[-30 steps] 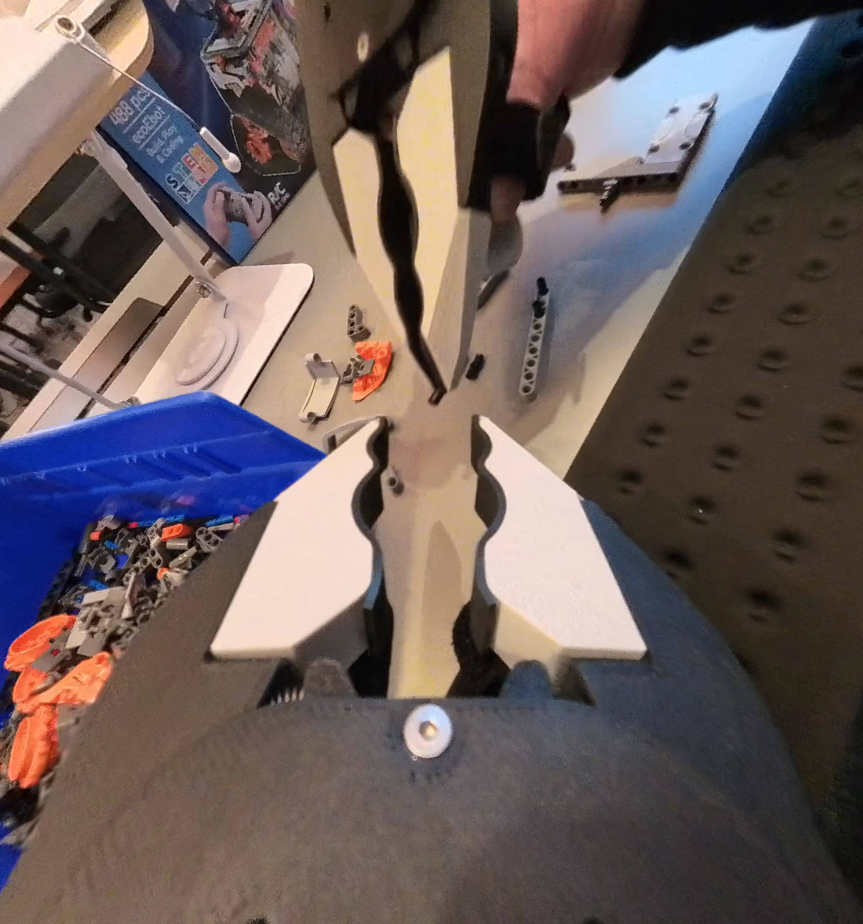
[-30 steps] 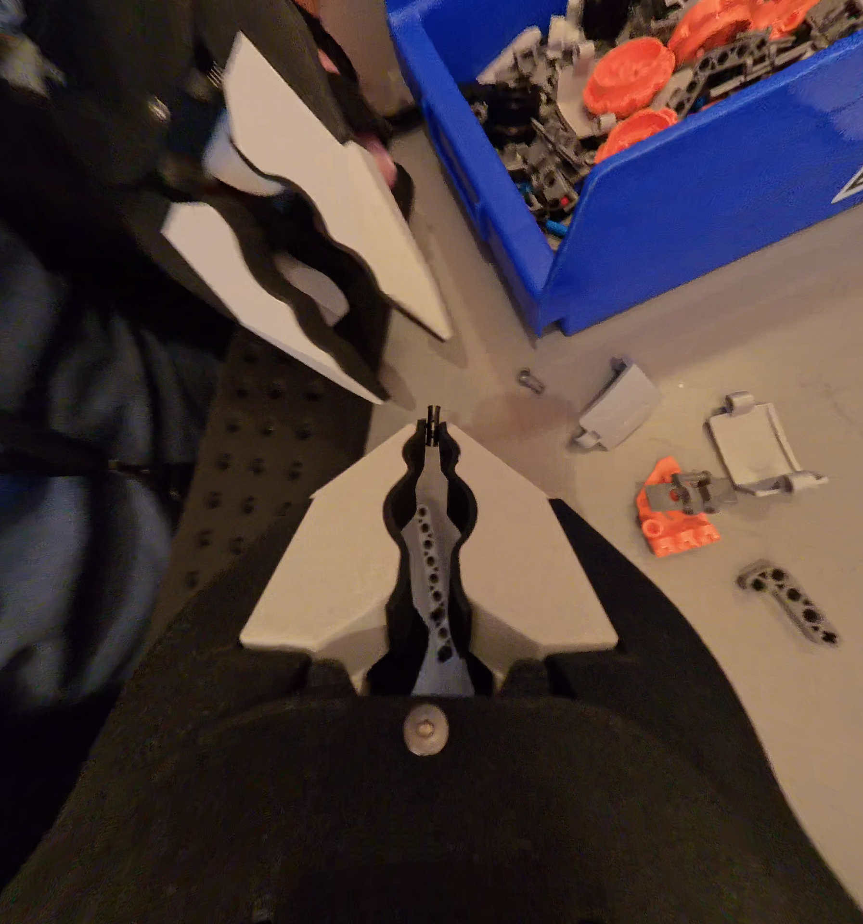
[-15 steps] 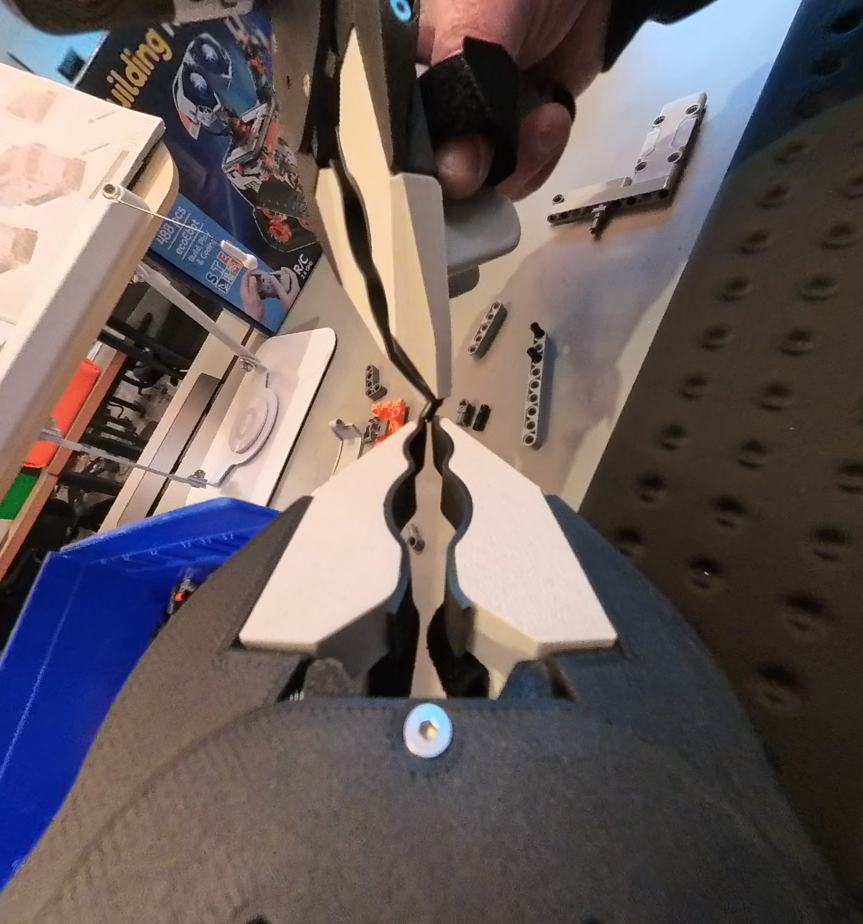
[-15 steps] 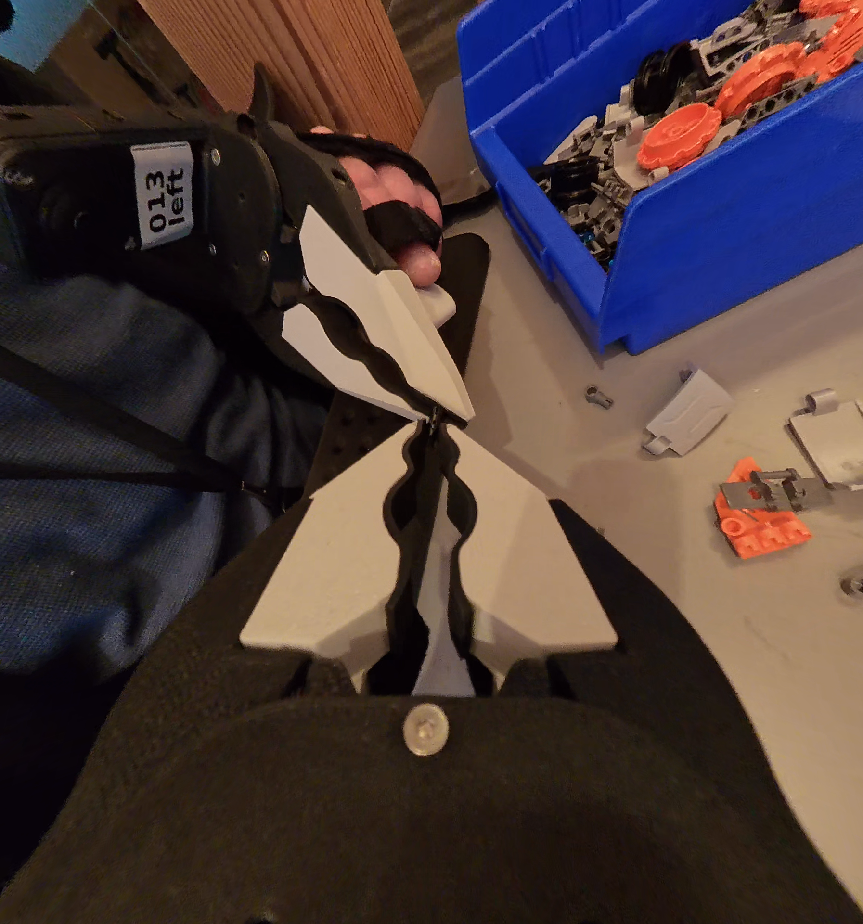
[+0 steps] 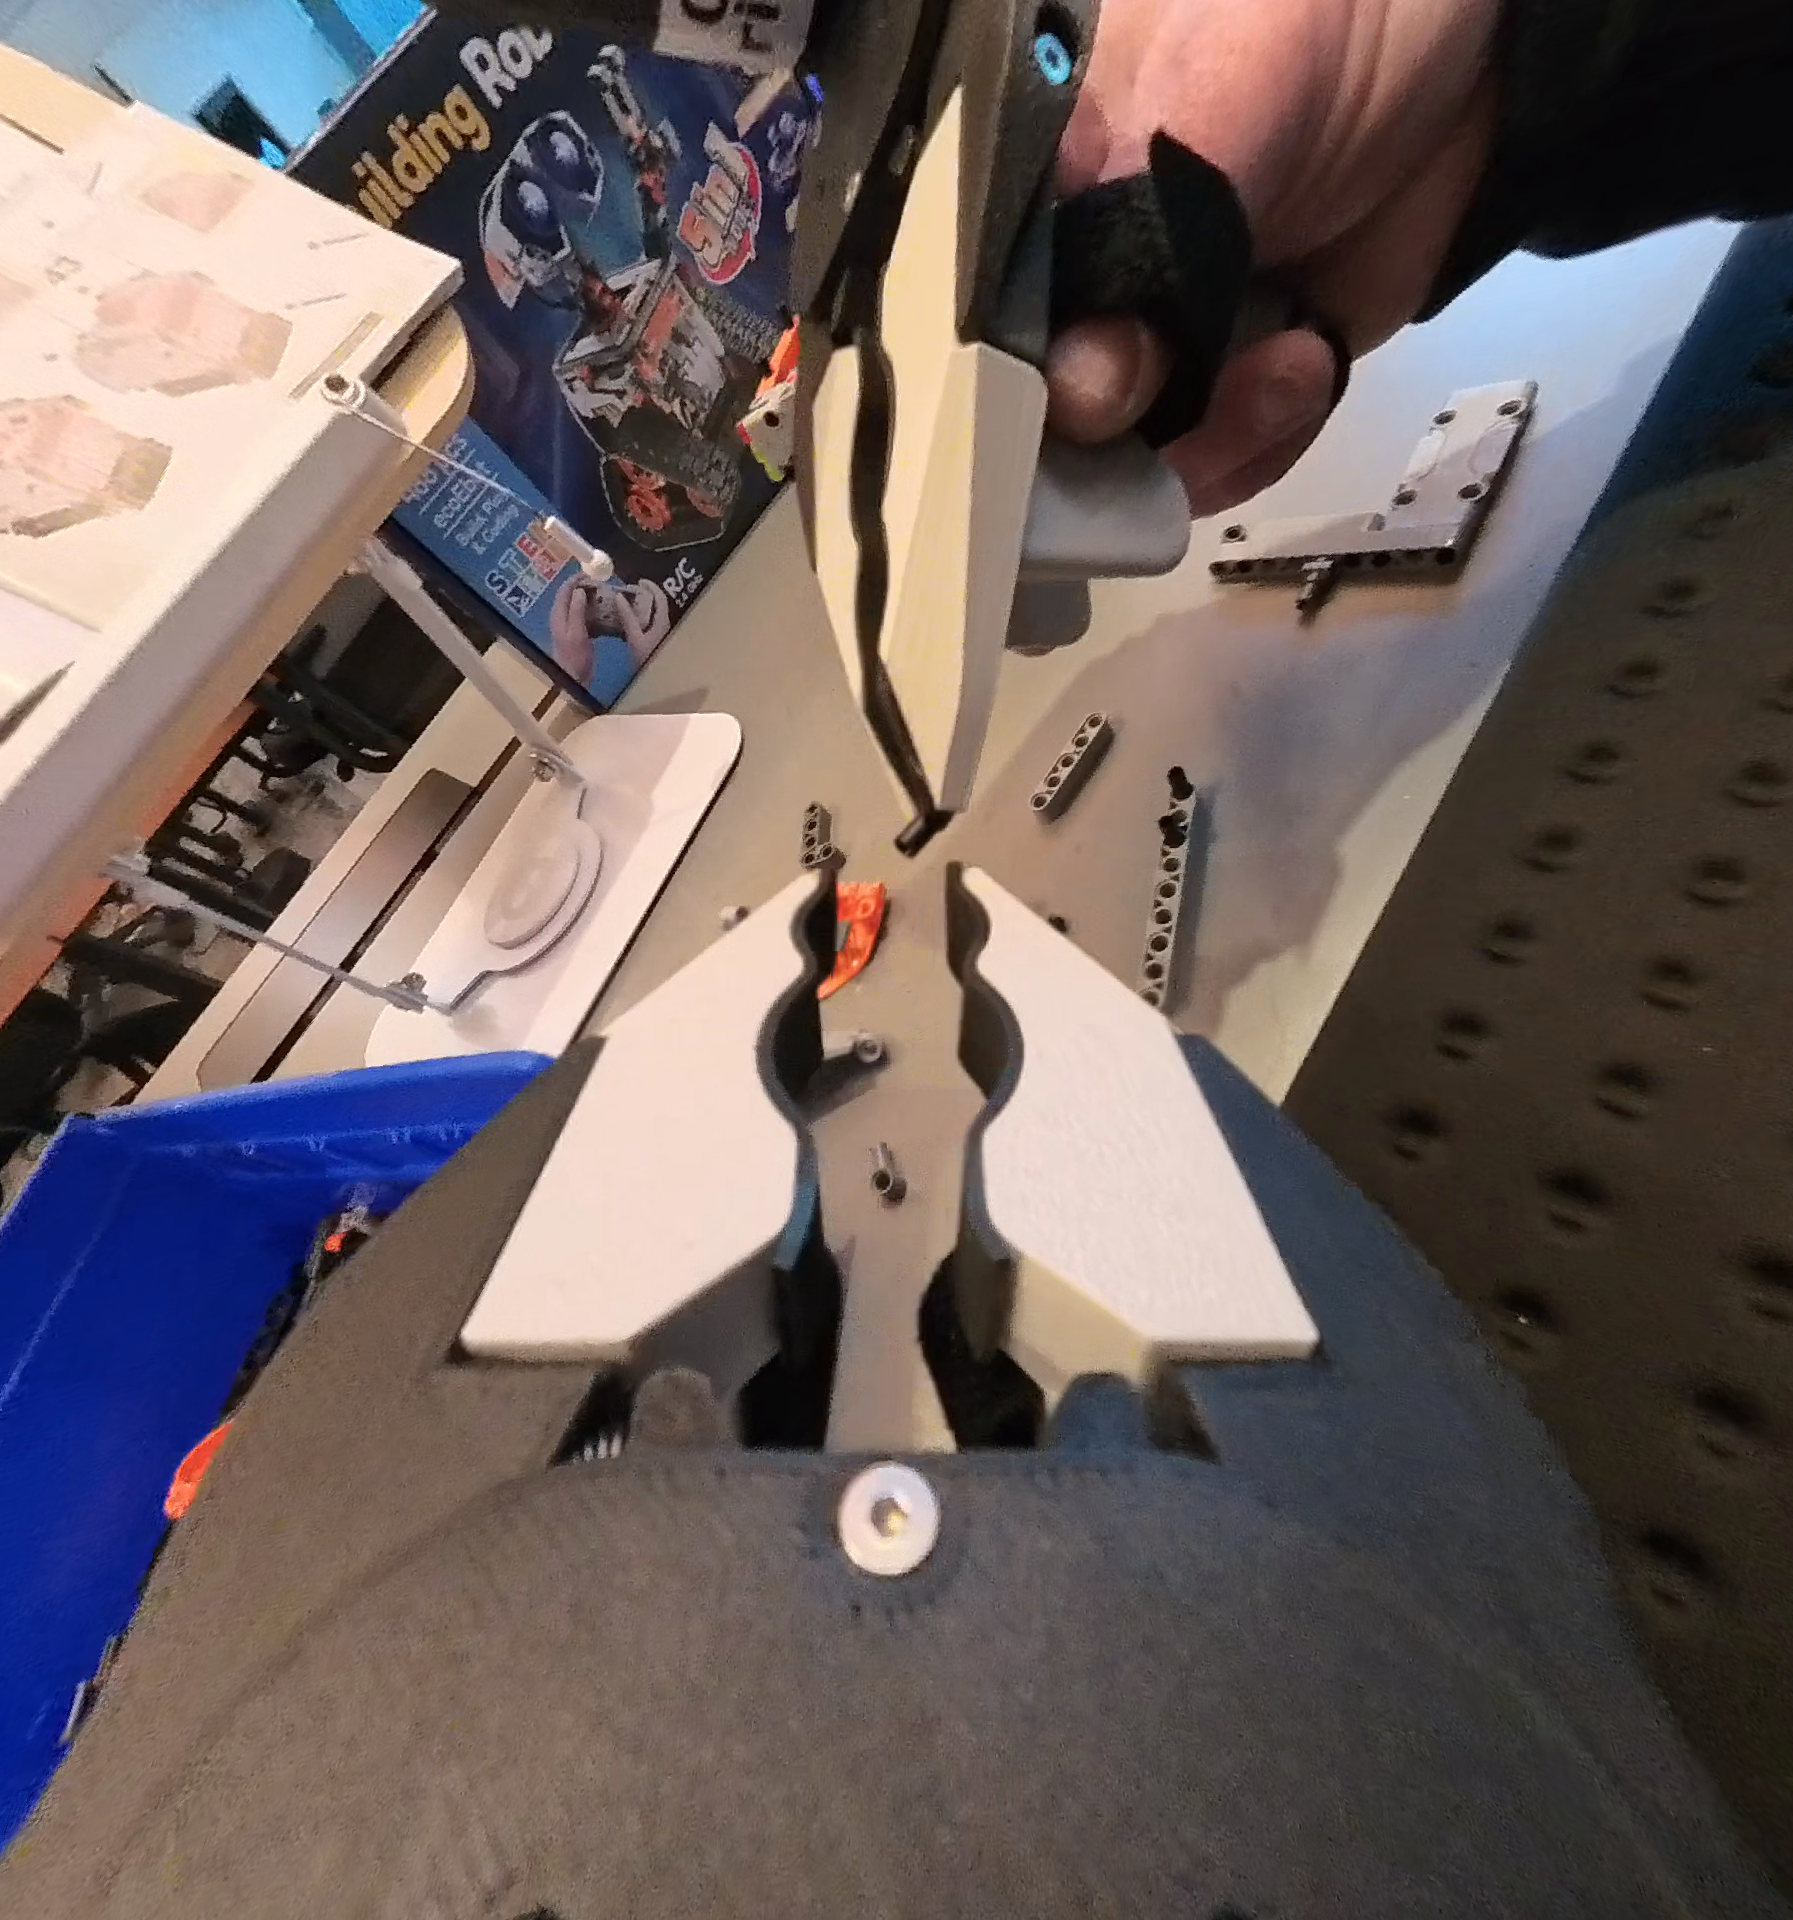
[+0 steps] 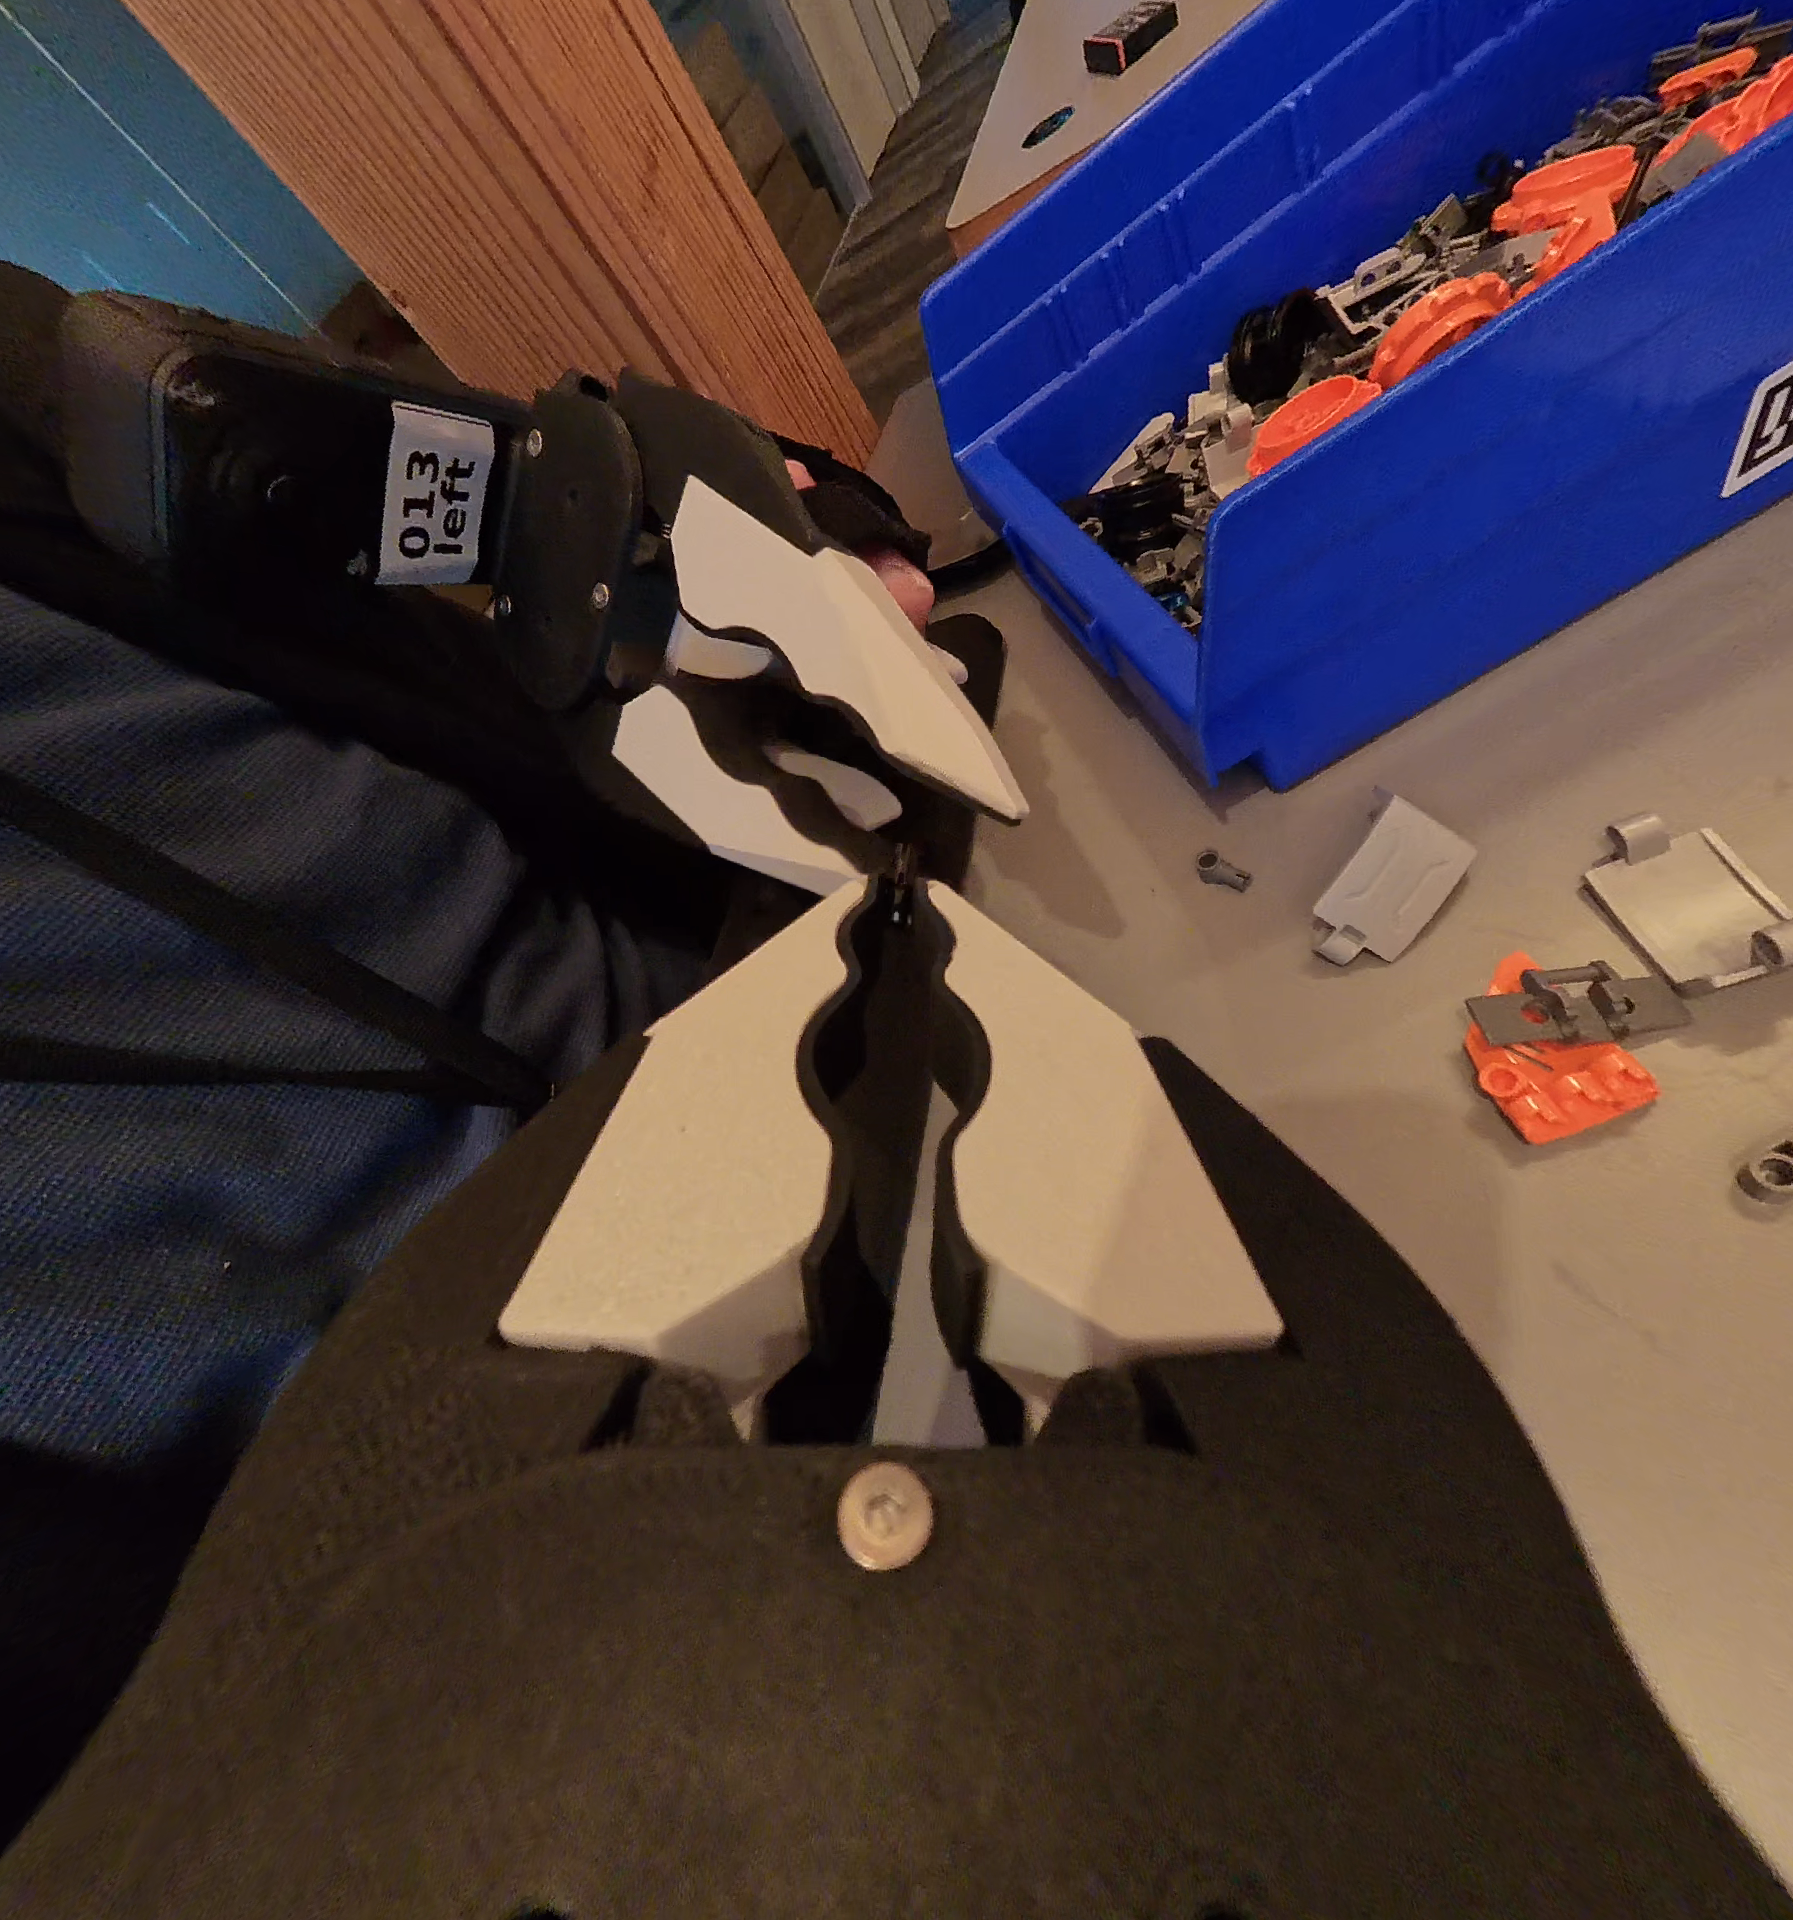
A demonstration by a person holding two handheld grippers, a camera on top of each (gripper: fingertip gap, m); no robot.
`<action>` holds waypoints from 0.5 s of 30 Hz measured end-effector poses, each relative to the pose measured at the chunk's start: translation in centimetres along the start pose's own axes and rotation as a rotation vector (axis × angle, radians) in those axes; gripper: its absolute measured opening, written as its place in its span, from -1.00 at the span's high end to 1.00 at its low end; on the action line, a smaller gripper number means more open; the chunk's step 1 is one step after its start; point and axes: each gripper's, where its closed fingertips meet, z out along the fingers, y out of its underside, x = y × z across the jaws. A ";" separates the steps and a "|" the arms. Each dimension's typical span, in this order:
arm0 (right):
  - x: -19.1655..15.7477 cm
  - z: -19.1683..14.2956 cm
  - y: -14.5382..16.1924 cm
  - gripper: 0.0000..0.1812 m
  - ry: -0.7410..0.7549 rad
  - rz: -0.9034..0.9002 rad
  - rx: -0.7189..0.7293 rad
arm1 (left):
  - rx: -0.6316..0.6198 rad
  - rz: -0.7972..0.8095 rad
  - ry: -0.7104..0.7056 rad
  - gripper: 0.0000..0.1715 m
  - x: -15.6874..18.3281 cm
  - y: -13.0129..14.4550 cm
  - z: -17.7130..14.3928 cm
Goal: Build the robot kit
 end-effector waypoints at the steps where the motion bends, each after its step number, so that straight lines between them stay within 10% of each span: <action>1: -0.1 0.0 0.0 0.98 -0.005 0.002 -0.001 | 0.003 0.011 -0.003 0.77 0.1 -0.1 0.0; 15: -0.3 -0.6 -1.3 0.95 -0.053 0.081 0.128 | 0.027 -0.008 -0.024 1.00 -0.3 -1.0 0.1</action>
